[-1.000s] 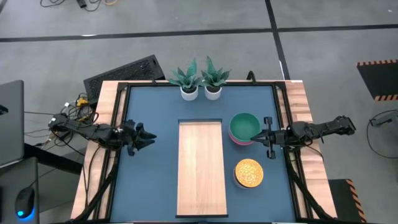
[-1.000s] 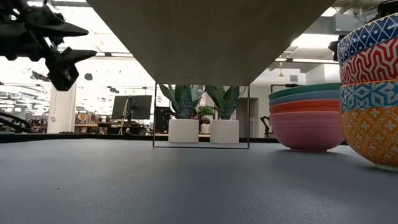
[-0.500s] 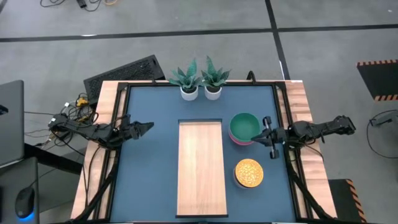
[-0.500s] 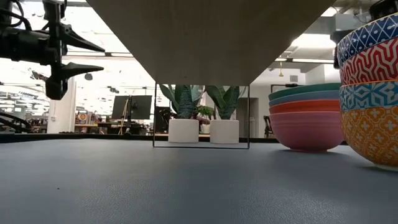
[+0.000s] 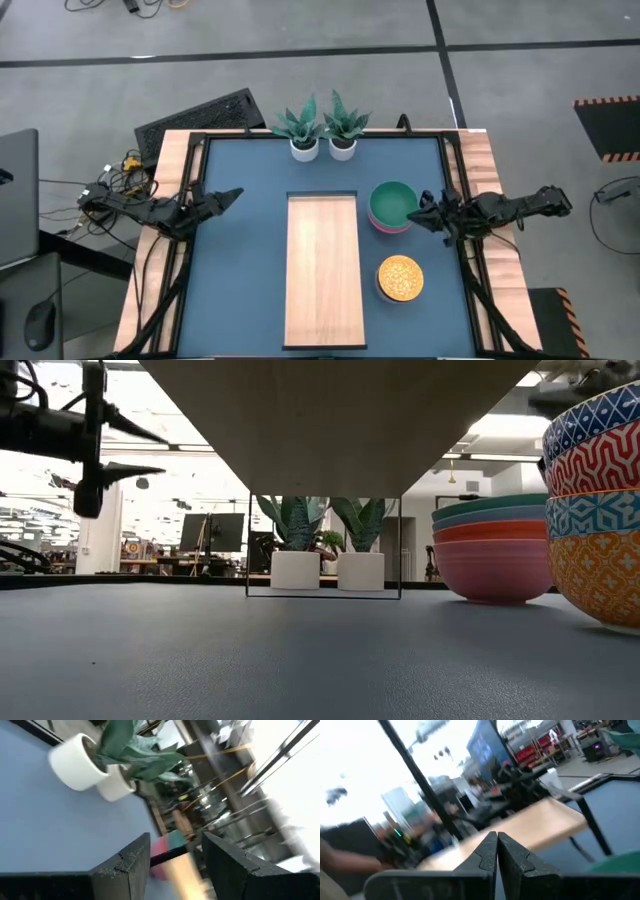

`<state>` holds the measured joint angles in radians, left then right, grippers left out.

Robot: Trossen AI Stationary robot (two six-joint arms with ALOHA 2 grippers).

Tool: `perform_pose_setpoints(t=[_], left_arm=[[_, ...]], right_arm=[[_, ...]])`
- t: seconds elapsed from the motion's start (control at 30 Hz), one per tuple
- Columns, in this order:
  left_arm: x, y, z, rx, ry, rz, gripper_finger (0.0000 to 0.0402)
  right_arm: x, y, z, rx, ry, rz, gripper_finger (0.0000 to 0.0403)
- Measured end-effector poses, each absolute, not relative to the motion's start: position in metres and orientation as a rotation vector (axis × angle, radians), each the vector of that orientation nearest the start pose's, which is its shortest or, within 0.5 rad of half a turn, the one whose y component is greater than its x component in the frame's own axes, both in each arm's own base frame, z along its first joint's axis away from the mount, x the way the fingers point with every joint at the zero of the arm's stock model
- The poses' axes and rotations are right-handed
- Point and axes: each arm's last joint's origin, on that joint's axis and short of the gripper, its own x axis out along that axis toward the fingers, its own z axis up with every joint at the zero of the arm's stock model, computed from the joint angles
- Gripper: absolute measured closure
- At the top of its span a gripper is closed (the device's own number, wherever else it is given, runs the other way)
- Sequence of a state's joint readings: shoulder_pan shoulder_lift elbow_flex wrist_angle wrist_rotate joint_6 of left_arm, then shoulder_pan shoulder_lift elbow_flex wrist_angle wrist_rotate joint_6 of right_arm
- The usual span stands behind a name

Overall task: Place and stack bowls onto a shelf
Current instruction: Put the green bowl on the shelf

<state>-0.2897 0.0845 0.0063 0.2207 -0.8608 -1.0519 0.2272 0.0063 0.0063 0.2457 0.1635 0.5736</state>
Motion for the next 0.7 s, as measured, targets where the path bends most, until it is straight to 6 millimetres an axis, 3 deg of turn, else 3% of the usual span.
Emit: perform_pose_setpoints(t=[0.13,0.3,0.57,0.7], left_arm=[[0.092,-0.005,0.193,-1.152,-0.511,0.362,0.0236],[0.085,-0.004,0.221,-1.106,-0.561,0.323,0.0236],[0.078,-0.001,0.269,-1.033,-0.615,0.369,0.0236],[0.083,-0.002,0.288,-0.993,-0.601,0.397,0.0236]], right_arm=[[0.087,0.015,0.209,0.697,-0.383,0.169,0.0363],[0.074,0.009,0.245,0.668,-0.484,0.077,0.0363],[0.067,-0.002,0.281,0.691,-0.147,-0.381,0.0371],[0.067,-0.004,0.3,0.655,0.012,-0.511,0.0382]])
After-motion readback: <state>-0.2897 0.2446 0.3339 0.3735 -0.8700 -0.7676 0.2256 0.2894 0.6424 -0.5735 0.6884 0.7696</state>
